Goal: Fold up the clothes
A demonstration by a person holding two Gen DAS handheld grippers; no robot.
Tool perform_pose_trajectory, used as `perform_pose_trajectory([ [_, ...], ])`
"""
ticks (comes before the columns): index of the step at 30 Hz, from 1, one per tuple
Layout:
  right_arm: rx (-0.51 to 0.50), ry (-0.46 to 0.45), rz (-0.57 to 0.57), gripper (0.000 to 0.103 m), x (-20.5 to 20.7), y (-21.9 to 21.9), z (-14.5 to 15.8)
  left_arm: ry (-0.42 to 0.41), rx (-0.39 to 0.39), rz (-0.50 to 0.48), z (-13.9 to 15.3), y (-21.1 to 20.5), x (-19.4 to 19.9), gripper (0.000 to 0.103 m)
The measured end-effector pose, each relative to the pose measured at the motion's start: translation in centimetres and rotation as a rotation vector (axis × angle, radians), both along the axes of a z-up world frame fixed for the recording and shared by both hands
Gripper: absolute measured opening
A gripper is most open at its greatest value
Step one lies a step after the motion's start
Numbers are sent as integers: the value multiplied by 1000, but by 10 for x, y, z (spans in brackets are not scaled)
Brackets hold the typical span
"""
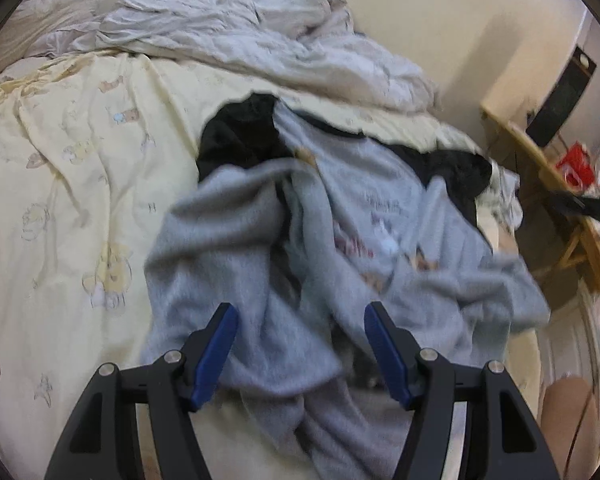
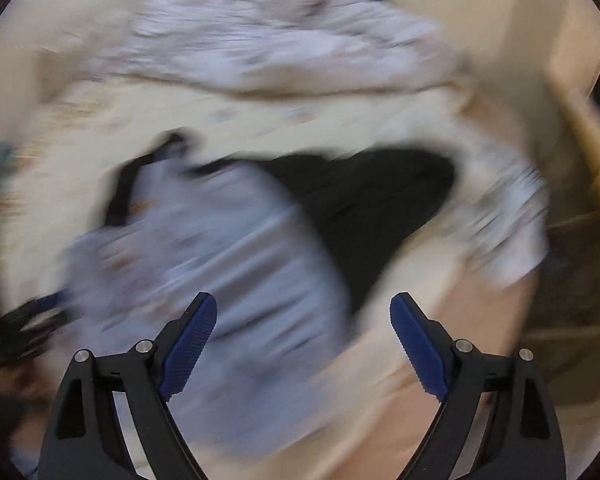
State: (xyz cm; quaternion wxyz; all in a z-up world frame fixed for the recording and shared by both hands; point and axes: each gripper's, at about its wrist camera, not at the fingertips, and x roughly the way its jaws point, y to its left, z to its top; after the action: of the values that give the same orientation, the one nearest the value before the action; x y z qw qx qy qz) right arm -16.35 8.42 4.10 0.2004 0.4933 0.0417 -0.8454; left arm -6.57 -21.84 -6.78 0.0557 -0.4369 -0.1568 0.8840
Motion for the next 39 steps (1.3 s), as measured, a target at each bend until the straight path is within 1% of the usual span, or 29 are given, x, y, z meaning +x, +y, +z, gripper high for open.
perform_pose_trajectory([
  [3,-170,-25,33,91,54,-4,-36,-27,-17,-62,-2,12,7,67],
  [5,-252,-21,-1,91,78,0,-57,-49,-22,-95,-4,19,9,67],
  [6,-300,-23,-22,91,87,4,-66,-61,-37,-94,-5,22,9,66],
  [7,-344,-34,-42,91,92,10,-73,-67,-61,-87,-5,25,8,54],
  [8,-388,-44,-61,91,98,15,-80,-77,-98,-75,-6,27,5,32],
  [9,-424,-53,-81,91,102,20,-86,-94,-155,-57,-7,29,1,21],
  [10,-435,-61,-101,91,104,24,-89,-109,-198,-45,-7,30,-2,5],
  [12,-438,-45,-112,91,103,29,-83,-127,-235,-45,-1,31,-7,4],
  [14,-439,0,-106,91,101,33,-74,-117,-268,-53,15,31,-2,4],
  [16,-449,23,-114,91,98,38,-72,-97,-277,-74,39,28,9,3],
  [18,-473,22,-133,91,101,44,-74,-78,-276,-104,68,24,24,3],
  [20,-486,11,-149,91,102,49,-76,-82,-285,-145,93,21,45,3],
  [21,-498,7,-153,91,102,52,-77,-103,-288,-157,99,18,54,3],
  [23,-514,15,-158,91,103,58,-74,-192,-297,-182,105,10,73,3],
  [24,-523,21,-159,91,104,60,-73,-241,-334,-188,101,6,82,3],
  [27,-532,35,-172,91,105,65,-70,-372,-491,-178,78,-11,104,3],
  [29,-531,29,-178,91,105,66,-72,-498,-505,-127,56,-36,113,2],
  [30,-531,26,-180,91,105,66,-72,-548,-510,-104,46,-46,117,2],
  [31,-527,23,-181,91,105,66,-73,-557,-524,-84,42,-52,118,0],
  [32,-514,21,-177,91,105,64,-73,-553,-537,-60,39,-58,119,0],
  [33,-499,20,-174,91,106,63,-74,-540,-529,-38,39,-63,120,0],
  [35,-434,22,-168,91,107,58,-76,-470,-444,-10,51,-68,119,0],
  [37,-344,22,-171,91,107,54,-78,-394,-405,-2,64,-66,118,0],
  [39,-261,24,-162,91,106,50,-80,-329,-349,1,73,-59,114,8],
])
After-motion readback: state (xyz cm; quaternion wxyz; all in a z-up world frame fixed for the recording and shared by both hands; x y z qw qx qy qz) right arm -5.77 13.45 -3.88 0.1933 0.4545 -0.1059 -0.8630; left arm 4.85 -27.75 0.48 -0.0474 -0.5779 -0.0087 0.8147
